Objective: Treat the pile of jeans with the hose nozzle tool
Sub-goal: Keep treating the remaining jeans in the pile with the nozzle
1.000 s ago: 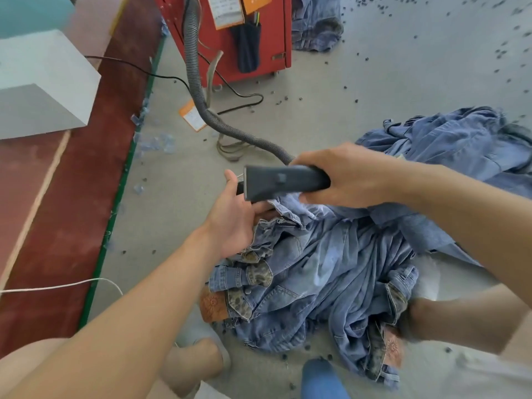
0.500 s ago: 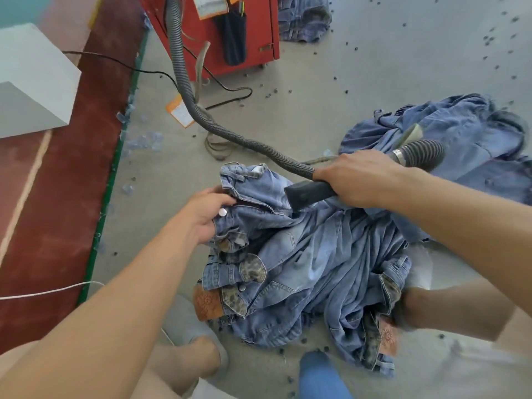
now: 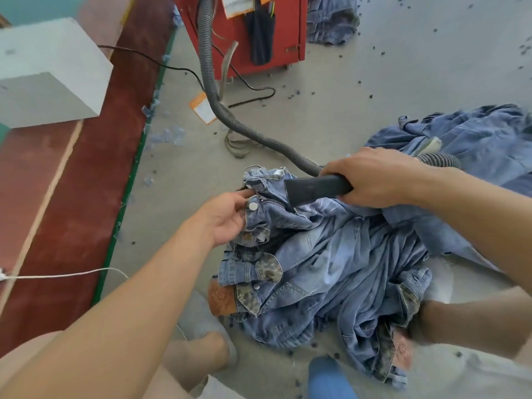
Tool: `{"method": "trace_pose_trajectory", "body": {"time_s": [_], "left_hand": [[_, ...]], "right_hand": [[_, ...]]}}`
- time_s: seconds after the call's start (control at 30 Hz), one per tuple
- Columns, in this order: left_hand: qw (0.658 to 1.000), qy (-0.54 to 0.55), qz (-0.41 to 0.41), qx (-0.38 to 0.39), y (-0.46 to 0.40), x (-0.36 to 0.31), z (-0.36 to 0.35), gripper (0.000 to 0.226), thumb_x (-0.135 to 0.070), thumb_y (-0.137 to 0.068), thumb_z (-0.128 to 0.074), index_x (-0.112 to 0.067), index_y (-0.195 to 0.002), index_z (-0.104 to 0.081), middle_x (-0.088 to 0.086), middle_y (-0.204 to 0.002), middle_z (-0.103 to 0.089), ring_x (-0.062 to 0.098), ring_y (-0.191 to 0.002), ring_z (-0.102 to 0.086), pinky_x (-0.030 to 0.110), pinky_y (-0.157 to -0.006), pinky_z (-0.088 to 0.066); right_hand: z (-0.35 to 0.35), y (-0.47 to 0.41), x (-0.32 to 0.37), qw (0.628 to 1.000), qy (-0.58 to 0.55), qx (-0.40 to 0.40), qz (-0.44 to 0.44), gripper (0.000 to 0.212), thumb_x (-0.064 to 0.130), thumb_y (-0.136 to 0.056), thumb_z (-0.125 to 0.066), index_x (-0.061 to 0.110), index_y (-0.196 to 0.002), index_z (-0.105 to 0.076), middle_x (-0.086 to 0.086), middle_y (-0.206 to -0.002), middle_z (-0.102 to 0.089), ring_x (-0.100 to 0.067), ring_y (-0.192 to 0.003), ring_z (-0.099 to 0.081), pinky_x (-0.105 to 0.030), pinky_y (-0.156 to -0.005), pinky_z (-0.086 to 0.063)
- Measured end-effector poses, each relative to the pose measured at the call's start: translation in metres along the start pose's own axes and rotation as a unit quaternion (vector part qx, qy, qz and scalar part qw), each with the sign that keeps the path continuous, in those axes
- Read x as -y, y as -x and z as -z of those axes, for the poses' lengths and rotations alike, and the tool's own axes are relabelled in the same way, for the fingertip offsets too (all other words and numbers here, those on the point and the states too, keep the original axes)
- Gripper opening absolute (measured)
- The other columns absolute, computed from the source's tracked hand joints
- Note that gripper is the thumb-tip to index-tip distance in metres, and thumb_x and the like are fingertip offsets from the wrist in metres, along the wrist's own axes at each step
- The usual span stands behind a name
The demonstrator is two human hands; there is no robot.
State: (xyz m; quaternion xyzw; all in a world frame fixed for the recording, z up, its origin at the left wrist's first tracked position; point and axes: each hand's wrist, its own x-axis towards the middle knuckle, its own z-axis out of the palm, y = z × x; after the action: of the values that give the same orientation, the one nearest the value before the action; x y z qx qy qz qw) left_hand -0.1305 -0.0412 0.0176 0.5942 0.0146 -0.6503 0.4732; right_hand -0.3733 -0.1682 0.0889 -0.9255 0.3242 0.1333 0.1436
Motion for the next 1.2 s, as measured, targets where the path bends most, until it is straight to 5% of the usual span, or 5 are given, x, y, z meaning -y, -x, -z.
{"method": "trace_pose_trajectory", "body": {"time_s": [0.47,0.7,0.87,1.03,1.2], "left_hand": [[0.957,-0.197,-0.073,0.201,0.034,0.059,-0.072,0.072,0.025,-0.082,-0.029,-0.009,-0.139,-0.058,0.003,-0.138,-0.064,0.011,-0.133,-0.054,0.017,-0.095,-0.046],[0.746,-0.543,-0.232,-0.310,-0.005,0.042,-0.015,0.056,-0.037,-0.087,-0.074,-0.020,-0.131,-0.044,0.011,-0.139,-0.050,0.035,-0.129,-0.044,0.049,-0.103,-0.040],[0.772,-0.554,-0.239,-0.200,-0.027,0.012,0.011,0.059,-0.048,-0.093,-0.070,-0.035,-0.145,-0.047,-0.001,-0.152,-0.050,0.032,-0.142,-0.041,0.052,-0.114,-0.036],[0.851,-0.429,-0.296,-0.059,-0.020,-0.005,-0.003,0.026,-0.032,-0.105,-0.058,-0.024,-0.081,-0.059,-0.014,-0.072,-0.064,-0.001,-0.066,-0.055,0.025,-0.068,-0.045],[0.917,-0.327,-0.227,0.026,0.001,-0.027,-0.022,0.041,-0.037,-0.108,-0.051,0.002,-0.110,-0.063,0.023,-0.113,-0.072,0.027,-0.098,-0.066,0.049,-0.097,-0.053]], "right_hand": [[-0.015,-0.030,0.022,0.974,-0.117,-0.088,-0.173,0.028,0.020,-0.079,-0.078,0.008,-0.095,-0.060,-0.005,-0.072,-0.059,-0.026,-0.065,-0.056,-0.029,-0.053,-0.034],[0.010,-0.008,-0.034,0.867,-0.470,-0.046,-0.160,0.018,0.016,-0.070,-0.075,0.005,-0.079,-0.063,-0.010,-0.059,-0.061,-0.022,-0.053,-0.054,-0.034,-0.053,-0.045],[0.009,0.004,-0.054,0.829,-0.549,0.015,-0.110,0.024,0.012,-0.065,-0.076,0.007,-0.083,-0.061,-0.010,-0.065,-0.057,-0.018,-0.057,-0.054,-0.026,-0.054,-0.048],[0.005,0.005,-0.065,0.791,-0.599,0.014,-0.122,0.021,0.010,-0.061,-0.073,0.009,-0.080,-0.063,-0.008,-0.063,-0.052,-0.017,-0.053,-0.050,-0.026,-0.051,-0.045],[0.013,0.006,-0.080,0.763,-0.620,-0.034,-0.183,0.034,0.010,-0.061,-0.067,0.004,-0.093,-0.061,-0.009,-0.064,-0.049,-0.017,-0.049,-0.047,-0.025,-0.047,-0.043]]}}
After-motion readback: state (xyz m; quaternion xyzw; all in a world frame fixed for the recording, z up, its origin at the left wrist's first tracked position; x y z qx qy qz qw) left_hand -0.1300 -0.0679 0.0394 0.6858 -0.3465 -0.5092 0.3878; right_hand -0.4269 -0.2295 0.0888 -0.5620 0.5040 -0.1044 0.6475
